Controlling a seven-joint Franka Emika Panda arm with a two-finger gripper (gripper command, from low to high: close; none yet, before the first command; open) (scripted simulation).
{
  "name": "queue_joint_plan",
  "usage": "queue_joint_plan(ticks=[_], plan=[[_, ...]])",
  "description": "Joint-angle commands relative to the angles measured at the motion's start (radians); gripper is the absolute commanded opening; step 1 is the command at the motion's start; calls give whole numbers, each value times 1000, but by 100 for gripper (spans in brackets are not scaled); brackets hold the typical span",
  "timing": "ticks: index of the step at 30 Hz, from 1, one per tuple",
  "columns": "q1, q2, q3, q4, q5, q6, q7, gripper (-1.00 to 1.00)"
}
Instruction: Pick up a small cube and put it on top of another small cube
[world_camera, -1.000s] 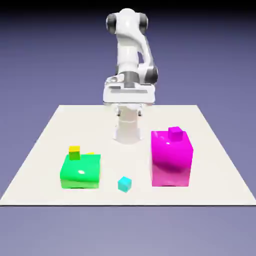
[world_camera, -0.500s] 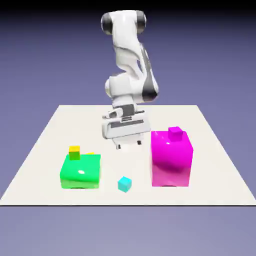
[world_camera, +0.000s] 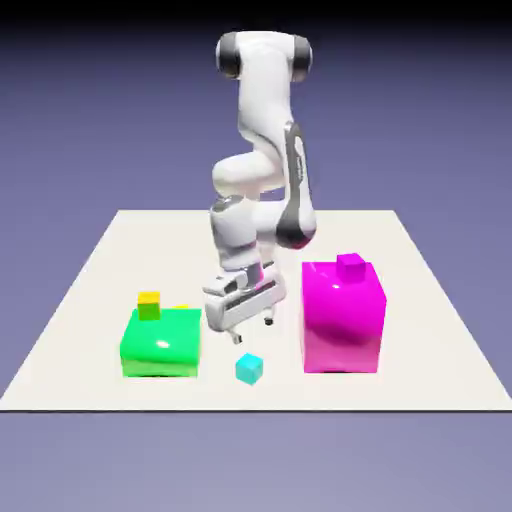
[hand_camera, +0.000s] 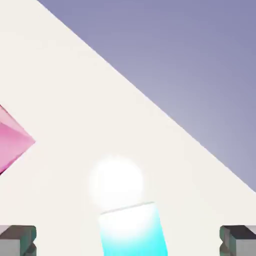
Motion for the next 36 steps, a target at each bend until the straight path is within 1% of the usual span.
queue_joint_plan(ticks=[1,5,7,16,17,18,26,36], plan=[[19,21,-18,6,23,-8,-44,0],[95,106,-92,30,116,-38,-218,0],[108,121,-106,35,133,-44,-249,0],[-38,357,103,156,496,-27,-521,0],[-38,357,103,156,496,-27,-521,-100],[-38,357,103,156,496,-27,-521,-100],[102,132,-96,40,149,-43,-261,-100],[-210,-133,-116,11,-286,-195,-159,-100]])
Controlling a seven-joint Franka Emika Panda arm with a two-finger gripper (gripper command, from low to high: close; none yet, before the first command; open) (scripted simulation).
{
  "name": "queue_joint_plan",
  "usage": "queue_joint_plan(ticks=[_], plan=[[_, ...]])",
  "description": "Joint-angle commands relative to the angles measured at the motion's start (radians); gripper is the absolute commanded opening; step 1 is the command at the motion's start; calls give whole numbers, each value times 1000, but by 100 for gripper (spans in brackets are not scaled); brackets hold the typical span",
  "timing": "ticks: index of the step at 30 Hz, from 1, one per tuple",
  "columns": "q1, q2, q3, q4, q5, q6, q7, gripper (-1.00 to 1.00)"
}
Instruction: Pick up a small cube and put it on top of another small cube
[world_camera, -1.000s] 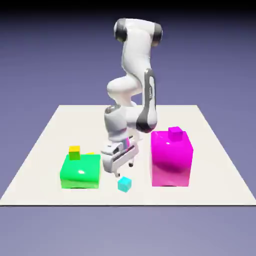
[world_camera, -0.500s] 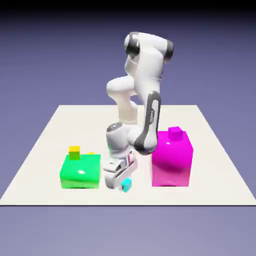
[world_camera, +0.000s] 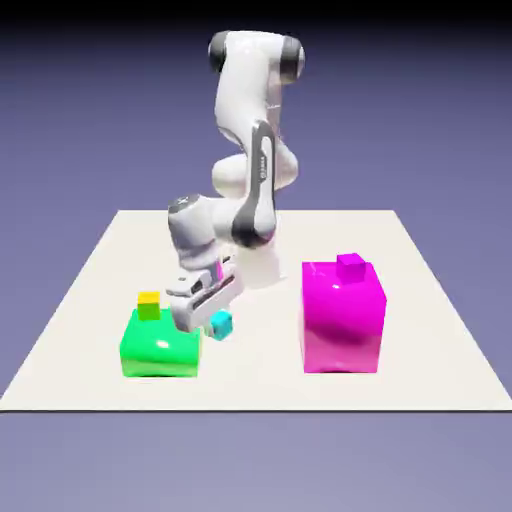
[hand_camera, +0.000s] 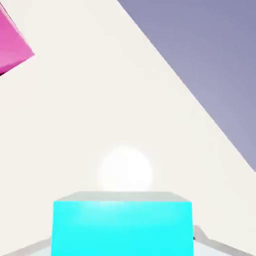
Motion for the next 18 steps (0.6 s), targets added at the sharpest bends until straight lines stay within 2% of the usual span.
queue_joint_plan(ticks=[1,13,15,18], plan=[[-19,-26,0,-2,-43,-15,9,-100],[-416,-344,-13,-31,-566,-204,123,-100],[-425,-350,-13,-32,-577,-208,125,-100],[-374,-242,-45,-54,-454,-104,32,-100]])
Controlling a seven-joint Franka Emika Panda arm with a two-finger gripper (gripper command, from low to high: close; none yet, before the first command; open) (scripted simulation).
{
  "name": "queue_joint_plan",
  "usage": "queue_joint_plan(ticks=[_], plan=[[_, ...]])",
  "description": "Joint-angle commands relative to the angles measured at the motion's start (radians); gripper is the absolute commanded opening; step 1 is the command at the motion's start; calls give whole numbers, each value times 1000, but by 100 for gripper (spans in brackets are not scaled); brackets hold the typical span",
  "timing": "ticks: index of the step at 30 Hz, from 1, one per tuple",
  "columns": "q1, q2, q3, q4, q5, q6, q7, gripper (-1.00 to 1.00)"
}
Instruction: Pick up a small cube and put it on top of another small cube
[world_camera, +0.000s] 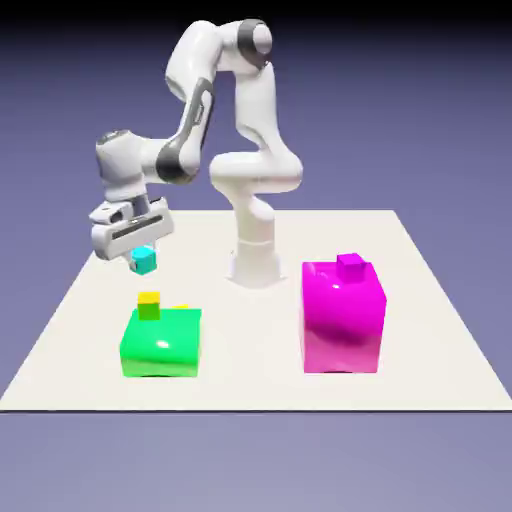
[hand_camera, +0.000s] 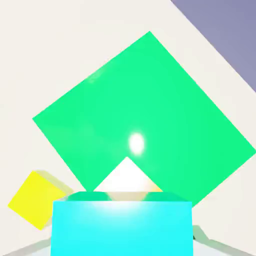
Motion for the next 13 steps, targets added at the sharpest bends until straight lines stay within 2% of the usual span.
queue_joint_plan(ticks=[1,4,5,13], plan=[[17,36,-11,-7,41,36,-31,-100],[52,111,-32,-23,126,107,-95,-100],[52,111,-32,-23,126,107,-95,100],[-50,-109,31,22,-123,-102,93,100]])
